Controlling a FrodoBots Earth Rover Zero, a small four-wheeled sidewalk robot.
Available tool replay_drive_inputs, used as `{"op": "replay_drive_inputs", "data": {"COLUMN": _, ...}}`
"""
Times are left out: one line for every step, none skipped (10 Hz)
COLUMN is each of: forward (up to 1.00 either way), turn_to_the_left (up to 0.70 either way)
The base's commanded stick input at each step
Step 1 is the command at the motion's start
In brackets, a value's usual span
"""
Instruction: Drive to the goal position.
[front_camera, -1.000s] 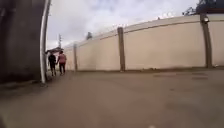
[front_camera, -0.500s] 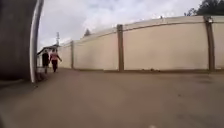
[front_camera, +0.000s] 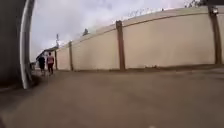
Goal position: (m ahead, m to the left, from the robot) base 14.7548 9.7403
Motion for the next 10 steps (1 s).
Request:
{"op": "replay_drive_inputs", "data": {"forward": 0.7, "turn_to_the_left": 0.15}}
{"op": "replay_drive_inputs", "data": {"forward": 0.7, "turn_to_the_left": 0.16}}
{"op": "replay_drive_inputs", "data": {"forward": 0.7, "turn_to_the_left": 0.16}}
{"op": "replay_drive_inputs", "data": {"forward": 0.7, "turn_to_the_left": 0.11}}
{"op": "replay_drive_inputs", "data": {"forward": 0.7, "turn_to_the_left": 0.09}}
{"op": "replay_drive_inputs", "data": {"forward": 0.7, "turn_to_the_left": 0.1}}
{"op": "replay_drive_inputs", "data": {"forward": 0.7, "turn_to_the_left": 0.19}}
{"op": "replay_drive_inputs", "data": {"forward": 0.7, "turn_to_the_left": 0.01}}
{"op": "replay_drive_inputs", "data": {"forward": 0.7, "turn_to_the_left": 0.03}}
{"op": "replay_drive_inputs", "data": {"forward": 0.7, "turn_to_the_left": 0.02}}
